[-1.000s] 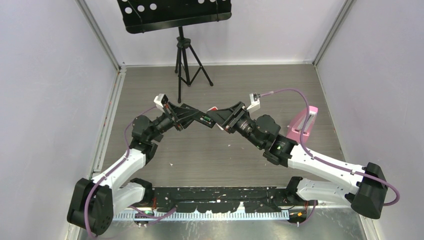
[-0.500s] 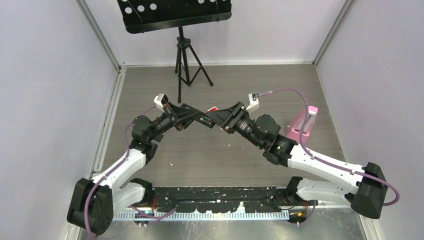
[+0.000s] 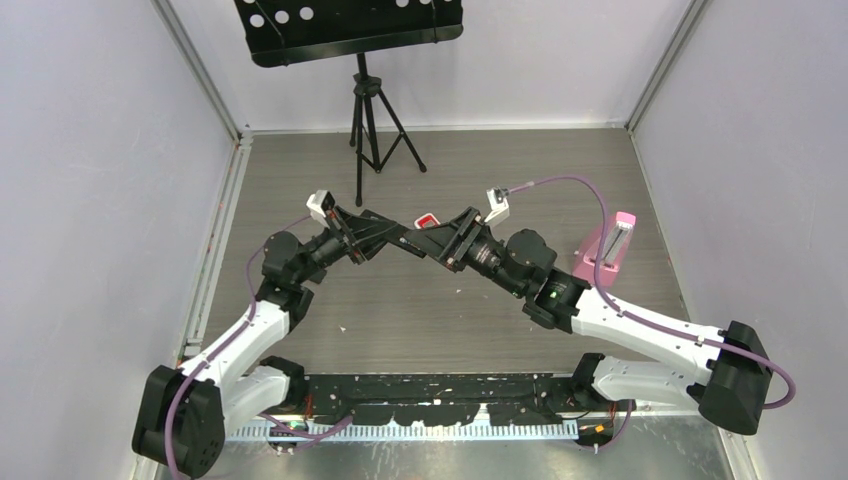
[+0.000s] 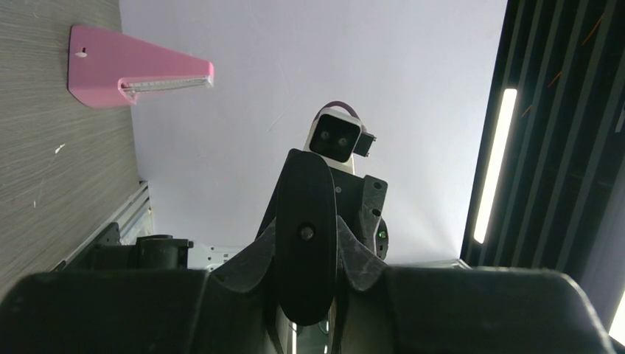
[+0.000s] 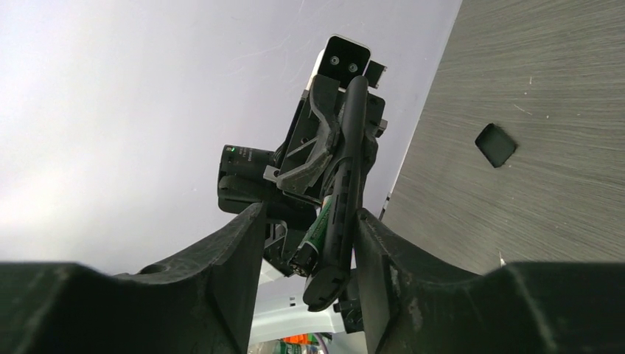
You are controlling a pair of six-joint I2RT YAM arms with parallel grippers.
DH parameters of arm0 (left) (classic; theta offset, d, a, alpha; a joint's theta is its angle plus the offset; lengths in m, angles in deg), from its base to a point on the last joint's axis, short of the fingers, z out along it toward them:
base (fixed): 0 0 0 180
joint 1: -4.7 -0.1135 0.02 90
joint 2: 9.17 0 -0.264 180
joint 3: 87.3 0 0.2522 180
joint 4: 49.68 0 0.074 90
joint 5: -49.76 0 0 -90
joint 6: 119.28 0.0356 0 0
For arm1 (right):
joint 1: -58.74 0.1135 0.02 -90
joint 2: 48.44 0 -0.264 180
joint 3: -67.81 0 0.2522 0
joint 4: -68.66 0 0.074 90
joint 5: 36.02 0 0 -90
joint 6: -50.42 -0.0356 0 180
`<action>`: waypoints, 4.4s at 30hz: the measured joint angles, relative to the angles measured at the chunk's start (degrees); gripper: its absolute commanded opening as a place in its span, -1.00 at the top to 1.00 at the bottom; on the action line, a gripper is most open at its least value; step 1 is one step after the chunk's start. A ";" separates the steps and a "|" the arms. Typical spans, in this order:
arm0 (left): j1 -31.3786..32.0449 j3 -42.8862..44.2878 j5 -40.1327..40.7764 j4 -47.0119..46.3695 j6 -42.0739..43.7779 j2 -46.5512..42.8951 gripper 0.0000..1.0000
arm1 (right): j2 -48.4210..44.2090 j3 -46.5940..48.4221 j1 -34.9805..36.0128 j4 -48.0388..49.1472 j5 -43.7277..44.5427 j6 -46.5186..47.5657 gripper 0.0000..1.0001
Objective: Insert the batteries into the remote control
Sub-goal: Load the battery into the remote control, then move the battery cover to the center of the board.
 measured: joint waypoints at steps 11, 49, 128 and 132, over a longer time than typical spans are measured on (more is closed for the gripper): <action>0.00 0.00 -0.13 0.28 0.90 -0.26 1.00 | -0.02 -0.94 0.00 -0.24 0.46 -0.79 0.27; -0.83 4.17 -7.82 7.37 20.52 -4.22 1.00 | -4.76 -2.82 -1.05 3.63 -4.63 -0.63 -0.39; -11.58 36.59 50.29 95.65 72.70 -23.85 1.00 | 68.85 55.19 1.97 -34.21 10.16 29.94 -0.52; -11.58 36.59 50.36 95.65 72.61 -24.00 1.00 | 71.08 59.63 4.48 -37.55 14.84 32.44 -0.42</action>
